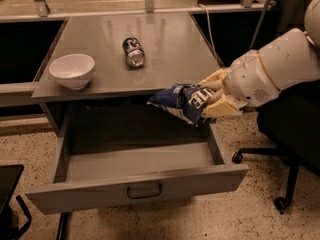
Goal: Place blue chip bag into top drawer
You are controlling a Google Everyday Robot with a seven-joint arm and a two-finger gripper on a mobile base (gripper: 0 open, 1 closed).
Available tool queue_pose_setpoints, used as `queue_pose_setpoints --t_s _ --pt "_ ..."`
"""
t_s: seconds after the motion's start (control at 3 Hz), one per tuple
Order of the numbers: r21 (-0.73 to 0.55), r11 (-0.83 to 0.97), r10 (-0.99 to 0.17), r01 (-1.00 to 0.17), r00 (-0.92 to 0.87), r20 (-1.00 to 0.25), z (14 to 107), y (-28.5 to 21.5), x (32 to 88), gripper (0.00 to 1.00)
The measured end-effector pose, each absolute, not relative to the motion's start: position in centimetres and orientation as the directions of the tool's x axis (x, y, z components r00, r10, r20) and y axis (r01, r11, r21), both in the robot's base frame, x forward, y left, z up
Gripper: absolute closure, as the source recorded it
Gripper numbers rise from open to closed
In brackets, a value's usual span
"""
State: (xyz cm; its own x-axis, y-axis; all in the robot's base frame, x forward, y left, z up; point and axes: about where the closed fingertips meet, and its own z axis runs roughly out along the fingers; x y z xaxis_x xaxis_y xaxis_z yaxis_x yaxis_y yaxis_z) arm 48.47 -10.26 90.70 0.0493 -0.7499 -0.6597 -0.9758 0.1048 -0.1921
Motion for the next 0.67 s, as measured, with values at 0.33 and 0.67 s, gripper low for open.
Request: queue_pose_setpoints --t_s 0.33,0.67 --pt "-0.192 0.121 -0.759 -0.974 0.034 -0.65 86.9 -11.1 49.6 1.0" --pt "-0.202 0.166 -0.768 -0.965 0.002 -0.641 81.4 -11.4 55.4 1.0"
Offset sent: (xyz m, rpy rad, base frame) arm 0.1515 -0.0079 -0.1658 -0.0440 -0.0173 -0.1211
